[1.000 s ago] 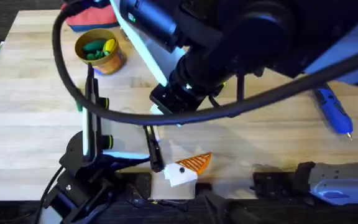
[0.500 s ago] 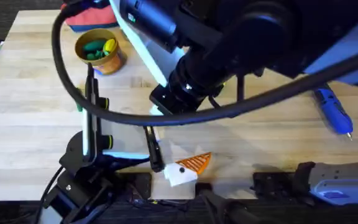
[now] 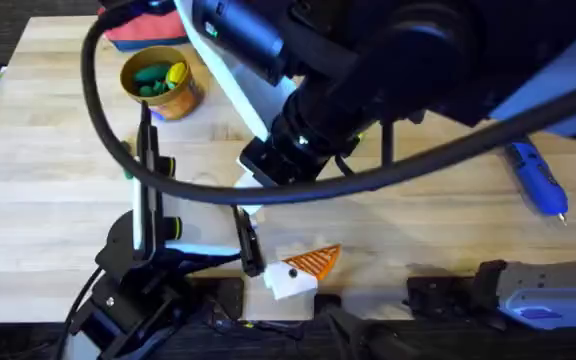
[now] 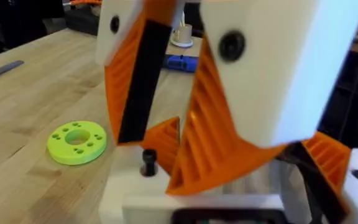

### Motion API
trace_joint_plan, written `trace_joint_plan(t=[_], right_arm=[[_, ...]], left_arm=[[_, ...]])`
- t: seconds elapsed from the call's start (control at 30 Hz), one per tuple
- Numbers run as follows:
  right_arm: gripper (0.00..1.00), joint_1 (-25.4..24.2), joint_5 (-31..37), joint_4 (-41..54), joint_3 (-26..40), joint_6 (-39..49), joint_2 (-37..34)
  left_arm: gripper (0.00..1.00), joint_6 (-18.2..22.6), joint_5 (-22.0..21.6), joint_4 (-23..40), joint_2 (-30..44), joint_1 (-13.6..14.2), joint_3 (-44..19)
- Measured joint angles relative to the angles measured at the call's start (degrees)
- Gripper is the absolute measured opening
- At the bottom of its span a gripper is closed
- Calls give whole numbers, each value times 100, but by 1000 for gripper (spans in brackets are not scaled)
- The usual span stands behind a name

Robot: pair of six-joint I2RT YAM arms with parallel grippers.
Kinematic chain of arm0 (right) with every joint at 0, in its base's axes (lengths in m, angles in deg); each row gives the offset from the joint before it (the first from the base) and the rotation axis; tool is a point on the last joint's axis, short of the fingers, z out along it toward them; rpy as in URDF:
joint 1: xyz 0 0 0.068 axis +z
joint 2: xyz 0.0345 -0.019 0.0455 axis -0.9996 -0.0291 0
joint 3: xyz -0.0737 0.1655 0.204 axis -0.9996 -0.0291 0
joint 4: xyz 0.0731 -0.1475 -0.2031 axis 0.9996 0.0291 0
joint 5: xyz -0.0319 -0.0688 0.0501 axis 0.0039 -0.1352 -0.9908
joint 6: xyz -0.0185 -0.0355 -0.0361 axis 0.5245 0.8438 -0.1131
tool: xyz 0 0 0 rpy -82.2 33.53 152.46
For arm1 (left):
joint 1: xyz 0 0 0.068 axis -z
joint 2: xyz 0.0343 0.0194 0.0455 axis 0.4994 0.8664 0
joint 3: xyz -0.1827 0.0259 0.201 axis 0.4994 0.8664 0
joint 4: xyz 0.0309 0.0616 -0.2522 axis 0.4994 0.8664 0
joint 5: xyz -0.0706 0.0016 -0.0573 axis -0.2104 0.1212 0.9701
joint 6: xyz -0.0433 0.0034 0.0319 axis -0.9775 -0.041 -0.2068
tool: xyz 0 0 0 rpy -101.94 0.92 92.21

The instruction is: Pick up the gripper from the table and insert it into the empty holder that is missing its gripper. Then pick up a screw, insert it into the mounting hole, and use the screwdriver to tighten it. Finally, clean up the table by picking up the vegetable and placing it into the bucket.

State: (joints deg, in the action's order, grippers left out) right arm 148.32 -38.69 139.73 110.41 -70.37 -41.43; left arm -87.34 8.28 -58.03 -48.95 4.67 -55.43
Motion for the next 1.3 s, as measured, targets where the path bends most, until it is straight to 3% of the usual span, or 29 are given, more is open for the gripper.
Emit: trace_joint_plan(t=[0.1, 0.2, 0.23, 0.5, 0.83, 1.23, 1.3], right_arm=[[626, 0, 23, 11, 0, -18, 0], [953, -41, 169, 46, 0, -1, 2], [981, -68, 181, 46, 0, -2, 2], [991, -274, 98, 106, 0, -42, 139], [994, -1176, 141, 612, -37, -46, 1521], [994, -1405, -109, 325, -1819, -132, 3990], [994, -1405, -154, 323, -2007, -236, 4349]], left_arm=[[986, -2, -2, 2, -1, 0, 0], [986, -8, -7, 4, 1, 0, 0], [986, -8, -13, 4, -1, 0, 0], [986, 1, -13, -1, 2, 2, 0], [986, 1, -11, -1, -1, 0, 0], [984, 1, -83, -3, 1, 2, 0], [866, 5, -139, -9, 0, 0, 0]])
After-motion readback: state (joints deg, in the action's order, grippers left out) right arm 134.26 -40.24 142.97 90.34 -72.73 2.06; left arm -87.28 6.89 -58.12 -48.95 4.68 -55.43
